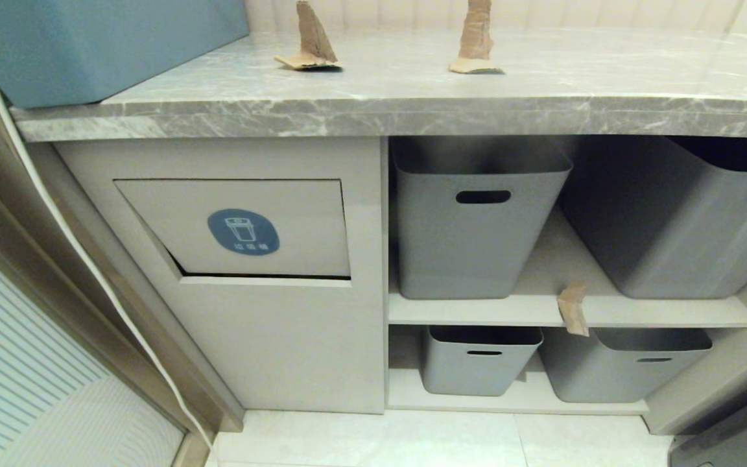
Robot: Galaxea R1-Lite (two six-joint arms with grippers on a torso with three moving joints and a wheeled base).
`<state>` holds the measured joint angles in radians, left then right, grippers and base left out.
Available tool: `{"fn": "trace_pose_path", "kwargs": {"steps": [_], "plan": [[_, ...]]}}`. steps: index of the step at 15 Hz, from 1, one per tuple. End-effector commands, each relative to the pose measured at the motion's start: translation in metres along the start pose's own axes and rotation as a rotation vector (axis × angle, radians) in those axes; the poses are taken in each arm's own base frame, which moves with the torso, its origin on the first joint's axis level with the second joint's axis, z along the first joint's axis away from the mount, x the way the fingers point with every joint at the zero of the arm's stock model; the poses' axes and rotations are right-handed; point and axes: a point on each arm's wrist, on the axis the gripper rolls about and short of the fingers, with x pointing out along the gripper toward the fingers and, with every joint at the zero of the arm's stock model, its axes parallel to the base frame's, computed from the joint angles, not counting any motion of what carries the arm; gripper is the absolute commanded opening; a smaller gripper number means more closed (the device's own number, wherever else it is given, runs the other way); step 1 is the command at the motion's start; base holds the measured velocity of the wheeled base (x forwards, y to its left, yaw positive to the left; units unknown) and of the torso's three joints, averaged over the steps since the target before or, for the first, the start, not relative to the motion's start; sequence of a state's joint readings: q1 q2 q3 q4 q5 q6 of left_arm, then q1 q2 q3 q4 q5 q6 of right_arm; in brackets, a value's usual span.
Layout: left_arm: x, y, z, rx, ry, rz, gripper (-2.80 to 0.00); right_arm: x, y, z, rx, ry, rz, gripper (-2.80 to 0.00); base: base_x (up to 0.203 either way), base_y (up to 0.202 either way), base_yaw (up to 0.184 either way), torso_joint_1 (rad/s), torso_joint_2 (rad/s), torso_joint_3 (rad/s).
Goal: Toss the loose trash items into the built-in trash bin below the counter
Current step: Pick up the garbage
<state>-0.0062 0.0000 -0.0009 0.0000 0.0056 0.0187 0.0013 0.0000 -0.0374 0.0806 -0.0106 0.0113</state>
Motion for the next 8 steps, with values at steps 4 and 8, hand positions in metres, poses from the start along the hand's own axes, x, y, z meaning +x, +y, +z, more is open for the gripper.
{"fn": "trace_pose_path", "kwargs": {"steps": [4, 8], "plan": [[0.0000, 0.0000, 0.0001, 0.000, -0.001, 0.001, -2.80, 0.0002, 0.0000, -0.0005, 0.001, 0.001, 0.000, -2.80, 0.000, 0.000, 0.000, 0.000, 0.00, 0.000], [0.0000, 0.0000, -0.0002, 0.001, 0.001, 0.001, -2.80, 0.0001, 0.0000, -0.0001, 0.000, 0.000, 0.000, -2.80, 0.000, 0.000, 0.000, 0.000, 0.00, 0.000]]}}
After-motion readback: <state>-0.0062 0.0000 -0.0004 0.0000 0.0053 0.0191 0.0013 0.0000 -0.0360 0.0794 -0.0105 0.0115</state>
